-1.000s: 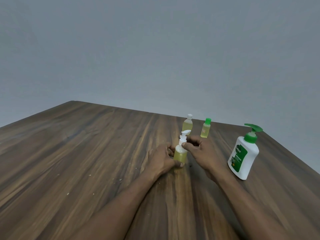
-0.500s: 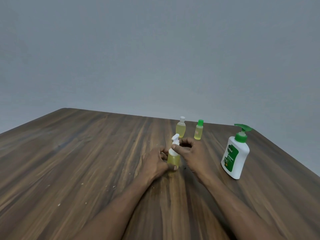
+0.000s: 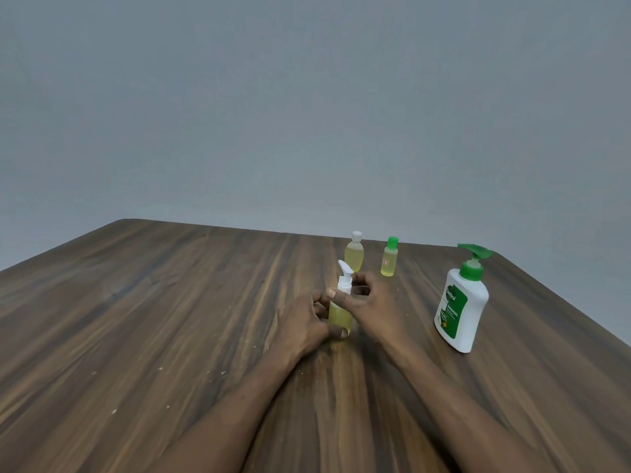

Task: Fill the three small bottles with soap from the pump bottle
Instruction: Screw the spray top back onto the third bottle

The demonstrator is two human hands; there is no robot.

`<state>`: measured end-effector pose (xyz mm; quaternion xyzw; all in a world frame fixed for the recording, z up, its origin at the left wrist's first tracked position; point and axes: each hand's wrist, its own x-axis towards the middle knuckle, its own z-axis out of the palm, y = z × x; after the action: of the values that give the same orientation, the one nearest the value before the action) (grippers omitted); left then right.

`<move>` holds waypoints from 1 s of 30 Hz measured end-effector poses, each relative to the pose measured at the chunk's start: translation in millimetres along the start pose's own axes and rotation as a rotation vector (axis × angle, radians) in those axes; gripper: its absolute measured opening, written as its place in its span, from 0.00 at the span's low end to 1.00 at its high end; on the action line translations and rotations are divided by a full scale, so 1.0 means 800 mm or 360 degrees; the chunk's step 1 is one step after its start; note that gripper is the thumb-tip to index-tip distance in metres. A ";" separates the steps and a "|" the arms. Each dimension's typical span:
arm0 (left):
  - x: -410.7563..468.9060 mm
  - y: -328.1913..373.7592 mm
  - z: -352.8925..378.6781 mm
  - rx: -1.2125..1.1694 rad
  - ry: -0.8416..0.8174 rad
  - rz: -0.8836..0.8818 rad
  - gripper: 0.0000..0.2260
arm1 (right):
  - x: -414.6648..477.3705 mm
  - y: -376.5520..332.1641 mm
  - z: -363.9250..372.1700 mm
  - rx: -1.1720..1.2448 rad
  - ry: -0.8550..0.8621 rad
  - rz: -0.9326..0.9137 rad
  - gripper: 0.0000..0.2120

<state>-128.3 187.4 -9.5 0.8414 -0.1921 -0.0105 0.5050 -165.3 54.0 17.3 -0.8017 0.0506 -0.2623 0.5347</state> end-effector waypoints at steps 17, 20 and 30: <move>0.001 0.001 0.001 0.0024 0.0044 -0.0010 0.21 | -0.006 -0.001 -0.003 0.0066 0.0028 -0.0062 0.10; 0.001 0.001 0.001 0.0026 0.0042 0.0013 0.21 | -0.005 0.001 0.001 0.0064 0.0055 -0.0014 0.15; 0.001 0.002 0.001 0.0059 0.0062 0.0026 0.20 | -0.005 0.004 0.005 -0.0147 0.0208 -0.0127 0.15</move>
<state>-128.2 185.7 -8.2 0.8490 -0.1894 0.0135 0.4931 -166.0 56.9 11.9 -0.8081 0.0655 -0.3324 0.4819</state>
